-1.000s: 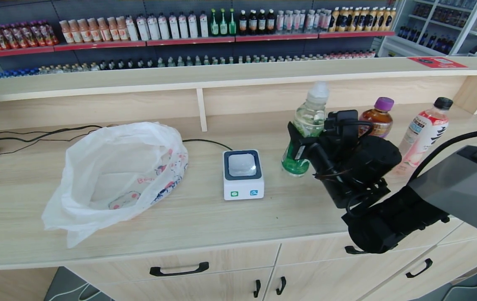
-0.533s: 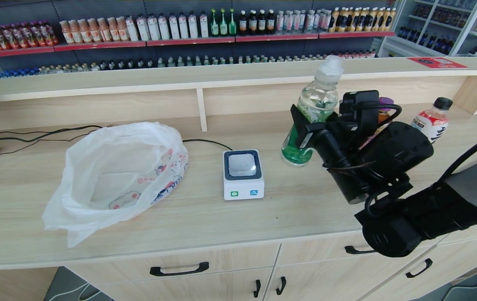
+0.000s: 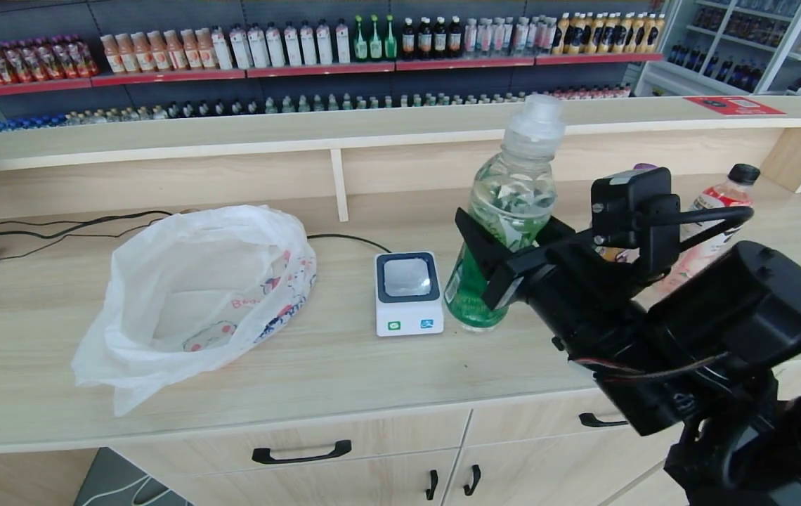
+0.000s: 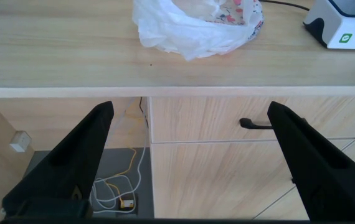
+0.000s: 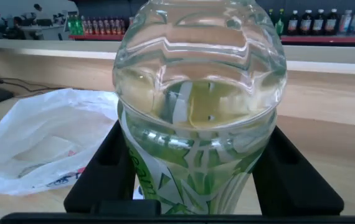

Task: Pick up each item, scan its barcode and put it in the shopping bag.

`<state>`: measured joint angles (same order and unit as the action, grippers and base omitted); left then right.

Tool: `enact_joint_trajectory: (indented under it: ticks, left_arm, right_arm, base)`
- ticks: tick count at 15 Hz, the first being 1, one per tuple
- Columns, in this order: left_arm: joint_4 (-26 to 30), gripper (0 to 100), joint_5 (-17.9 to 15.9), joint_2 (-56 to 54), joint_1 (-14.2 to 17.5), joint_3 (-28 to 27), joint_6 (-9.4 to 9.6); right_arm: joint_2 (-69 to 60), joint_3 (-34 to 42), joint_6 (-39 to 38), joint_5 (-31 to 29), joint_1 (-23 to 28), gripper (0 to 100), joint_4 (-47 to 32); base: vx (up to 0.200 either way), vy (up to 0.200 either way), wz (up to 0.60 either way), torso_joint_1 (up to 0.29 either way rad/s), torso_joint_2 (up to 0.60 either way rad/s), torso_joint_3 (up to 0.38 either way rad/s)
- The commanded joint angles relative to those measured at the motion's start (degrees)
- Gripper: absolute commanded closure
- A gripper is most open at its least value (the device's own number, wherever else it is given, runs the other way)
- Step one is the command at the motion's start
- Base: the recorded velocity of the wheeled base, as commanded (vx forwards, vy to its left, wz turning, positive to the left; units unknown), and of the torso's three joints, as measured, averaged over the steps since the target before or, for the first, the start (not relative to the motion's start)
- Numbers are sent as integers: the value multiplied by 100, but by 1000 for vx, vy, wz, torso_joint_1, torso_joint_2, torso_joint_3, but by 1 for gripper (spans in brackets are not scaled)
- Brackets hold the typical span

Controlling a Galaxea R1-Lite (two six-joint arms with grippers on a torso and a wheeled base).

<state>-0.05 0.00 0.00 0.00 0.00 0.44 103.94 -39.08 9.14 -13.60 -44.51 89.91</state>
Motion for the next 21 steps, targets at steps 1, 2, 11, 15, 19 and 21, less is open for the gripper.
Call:
enact_joint_trajectory:
  ticks: [1,2,11,15,19,21]
  left_arm:
    - [-4,0,0,9,0,0,0]
    - [-4,0,0,0,0,0,0]
    - [-4,0,0,9,0,0,0]
    - [-4,0,0,0,0,0,0]
    - [-4,0,0,0,0,0,0]
    - [-4,0,0,9,0,0,0]
  right_arm:
    - [-532,516,96,-11,-471,100,9]
    - [-647,727,96,-11,-638,100,9]
    - [-1675,1140,-958,359,-1324,100,9]
    - [-1780,1307,-1987,552,-1288,100,9]
    - [-1693,1087,-2848,912,-1288,100,9]
    - [-1552,806,-3112,939,-1315,100,9]
  base:
    - [0,0,0,0,0,0]
    - [0,0,0,0,0,0]
    - [0,0,0,0,0,0]
    - [0,0,0,0,0,0]
    - [0,0,0,0,0,0]
    - [0,0,0,0,0,0]
